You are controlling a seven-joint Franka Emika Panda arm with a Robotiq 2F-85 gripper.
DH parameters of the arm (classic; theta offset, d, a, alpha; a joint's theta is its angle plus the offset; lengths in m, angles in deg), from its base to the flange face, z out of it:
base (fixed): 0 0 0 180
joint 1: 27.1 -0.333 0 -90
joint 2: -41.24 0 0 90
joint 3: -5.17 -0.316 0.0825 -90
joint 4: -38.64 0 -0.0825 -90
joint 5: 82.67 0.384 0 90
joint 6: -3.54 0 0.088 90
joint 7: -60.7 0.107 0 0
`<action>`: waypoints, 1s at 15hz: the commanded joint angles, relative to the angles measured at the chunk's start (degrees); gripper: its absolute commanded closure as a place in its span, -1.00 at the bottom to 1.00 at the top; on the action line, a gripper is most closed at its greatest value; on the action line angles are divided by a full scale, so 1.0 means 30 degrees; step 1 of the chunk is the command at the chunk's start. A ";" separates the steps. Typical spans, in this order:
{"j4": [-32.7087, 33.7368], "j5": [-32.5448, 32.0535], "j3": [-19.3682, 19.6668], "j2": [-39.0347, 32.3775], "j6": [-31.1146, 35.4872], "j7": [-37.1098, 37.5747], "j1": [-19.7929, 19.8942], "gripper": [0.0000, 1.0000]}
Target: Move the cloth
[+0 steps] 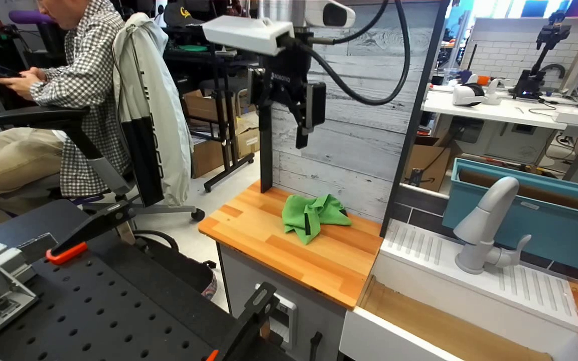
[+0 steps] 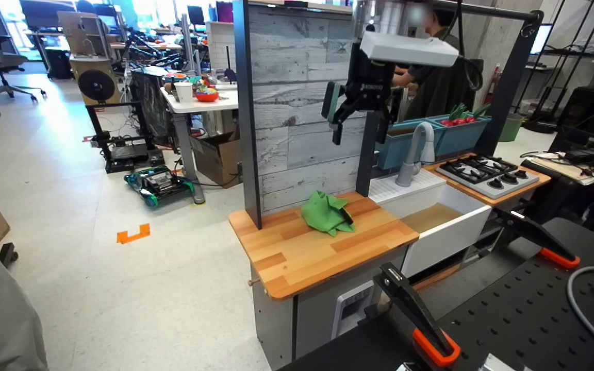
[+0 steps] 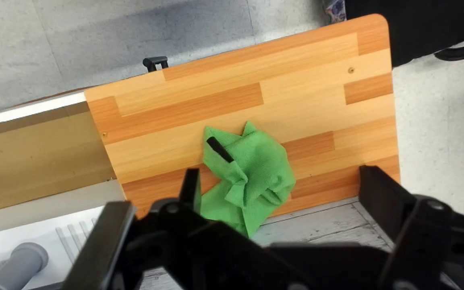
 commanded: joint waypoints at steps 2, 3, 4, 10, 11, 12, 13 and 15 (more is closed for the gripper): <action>0.3482 0.0057 0.0328 -0.3711 0.0364 0.0572 0.0013 -1.00; 0.4086 0.0040 0.0396 -0.4353 0.0303 0.0645 0.0002 -1.00; 0.4607 0.0024 0.0482 -0.5018 0.0395 0.0771 -0.0024 -1.00; 0.7384 -0.0088 0.0815 -0.8684 0.0496 0.1035 -0.0117 -1.00; 0.7716 -0.0120 0.0874 -0.9175 0.0511 0.1081 -0.0173 -1.00; 0.8077 -0.0132 0.0892 -0.9659 0.0493 0.1067 -0.0194 -1.00; 0.8416 -0.0145 0.0899 -1.0106 0.0486 0.1035 -0.0207 -1.00; 0.9055 -0.0174 0.0921 -1.0898 0.0429 0.1018 -0.0262 -1.00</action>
